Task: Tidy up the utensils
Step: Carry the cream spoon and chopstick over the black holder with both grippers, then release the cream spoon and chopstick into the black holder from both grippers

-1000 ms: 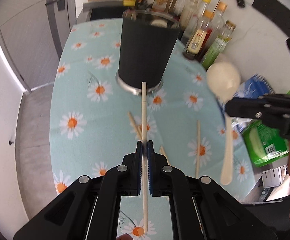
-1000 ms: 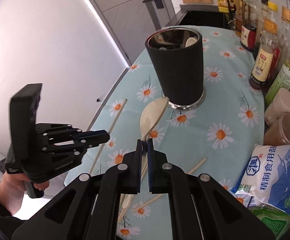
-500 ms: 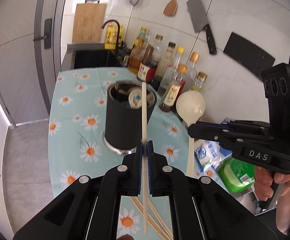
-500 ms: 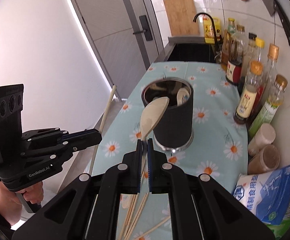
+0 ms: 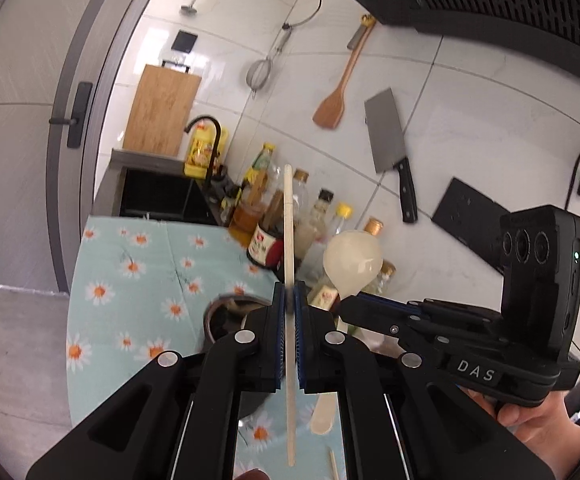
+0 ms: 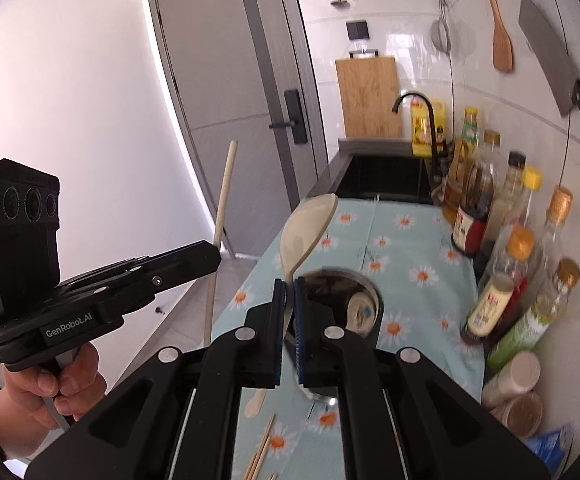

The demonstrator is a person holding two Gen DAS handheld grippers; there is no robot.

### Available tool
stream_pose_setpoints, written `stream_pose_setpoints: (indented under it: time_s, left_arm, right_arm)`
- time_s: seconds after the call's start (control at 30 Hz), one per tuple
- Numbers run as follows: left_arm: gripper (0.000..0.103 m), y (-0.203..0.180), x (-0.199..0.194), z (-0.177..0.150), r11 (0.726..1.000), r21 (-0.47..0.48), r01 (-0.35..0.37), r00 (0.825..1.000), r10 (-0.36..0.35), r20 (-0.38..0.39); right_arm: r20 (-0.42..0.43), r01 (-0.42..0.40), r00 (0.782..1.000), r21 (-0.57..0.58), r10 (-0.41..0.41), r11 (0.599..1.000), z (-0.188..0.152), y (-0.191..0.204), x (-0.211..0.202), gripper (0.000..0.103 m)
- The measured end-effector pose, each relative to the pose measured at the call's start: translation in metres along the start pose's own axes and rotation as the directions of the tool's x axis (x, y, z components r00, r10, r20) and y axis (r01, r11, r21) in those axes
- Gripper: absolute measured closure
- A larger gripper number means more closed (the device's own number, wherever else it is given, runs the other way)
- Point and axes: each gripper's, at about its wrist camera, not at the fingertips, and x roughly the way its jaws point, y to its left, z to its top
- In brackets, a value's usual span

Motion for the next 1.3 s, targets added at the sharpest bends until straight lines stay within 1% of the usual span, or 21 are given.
stream_pose_setpoints:
  time_s: [0.07,0.13,0.2,0.3,0.43,0.5,0.7,0.77,0.83,0.87,0.93,1.1,1.13,1.2,1.23,1.3]
  left_arm:
    - [0.099,0.001,0.005,0.009,1.0,0.01,0.005,1.0,-0.005,0.02]
    - [0.099,0.001,0.012,0.015,0.999,0.035,-0.004,0.999,0.002,0.052]
    - [0.099,0.002,0.019,0.019,0.999,0.034,0.007,0.998,-0.009,0.063]
    - [0.099,0.007,0.03,0.025,0.999,0.039,0.012,0.995,-0.016,0.103]
    - [0.099,0.014,0.041,0.03,0.999,0.027,0.033,0.988,-0.036,0.149]
    - [0.099,0.019,0.048,0.031,0.999,0.023,0.035,0.987,-0.038,0.156]
    - [0.099,0.022,0.068,0.026,0.999,0.033,0.014,0.992,-0.018,0.126]
    - [0.099,0.023,0.073,0.02,0.999,0.035,0.01,0.994,-0.014,0.106]
    - [0.099,0.023,0.078,0.014,0.999,0.048,-0.018,0.997,0.014,0.08]
    - [0.099,0.024,0.079,0.013,0.999,0.049,-0.02,0.997,0.016,0.074]
    - [0.099,0.025,0.082,0.008,0.999,0.044,-0.019,0.998,0.017,0.055]
    - [0.098,0.026,0.085,0.002,0.999,0.045,-0.021,1.0,0.021,0.017]
    - [0.098,0.025,0.085,0.001,0.998,0.052,-0.027,1.0,0.027,0.005]
    - [0.098,0.024,0.085,0.0,0.998,0.054,-0.03,1.0,0.031,-0.001]
    - [0.098,0.025,0.084,-0.001,0.998,0.05,-0.03,1.0,0.03,-0.006]
    - [0.097,0.027,0.083,-0.001,0.998,0.044,-0.036,0.999,0.036,-0.013]
  right_arm:
    - [0.05,0.011,0.999,-0.008,-0.011,1.0,0.008,-0.005,0.005,0.097]
    - [0.065,0.004,0.998,0.004,-0.004,1.0,0.014,-0.012,0.01,0.097]
    - [0.092,0.019,0.996,0.001,-0.019,1.0,0.019,-0.017,0.015,0.097]
    - [0.131,0.033,0.991,0.01,-0.034,0.999,0.024,-0.026,0.022,0.097]
    - [0.154,0.072,0.985,0.021,-0.075,0.997,0.026,-0.039,0.034,0.097]
    - [0.16,0.084,0.983,0.019,-0.086,0.996,0.024,-0.043,0.038,0.097]
    - [0.105,0.079,0.991,0.053,-0.084,0.995,0.014,-0.054,0.06,0.097]
    - [0.067,0.075,0.995,0.048,-0.078,0.996,0.009,-0.054,0.068,0.097]
    - [0.035,0.098,0.995,0.017,-0.098,0.995,0.005,-0.051,0.074,0.097]
    - [0.031,0.107,0.994,0.007,-0.107,0.994,0.003,-0.05,0.076,0.097]
    - [0.012,0.094,0.995,0.014,-0.094,0.995,0.0,-0.05,0.079,0.097]
    - [-0.045,0.096,0.995,0.029,-0.094,0.995,-0.006,-0.052,0.085,0.096]
    - [-0.052,0.098,0.994,0.027,-0.097,0.995,-0.007,-0.052,0.086,0.095]
    - [-0.065,0.097,0.993,0.04,-0.095,0.994,-0.008,-0.053,0.086,0.083]
    - [-0.066,0.091,0.994,0.05,-0.088,0.995,-0.008,-0.054,0.085,0.08]
    - [-0.068,0.089,0.994,0.061,-0.085,0.994,-0.008,-0.055,0.083,0.078]
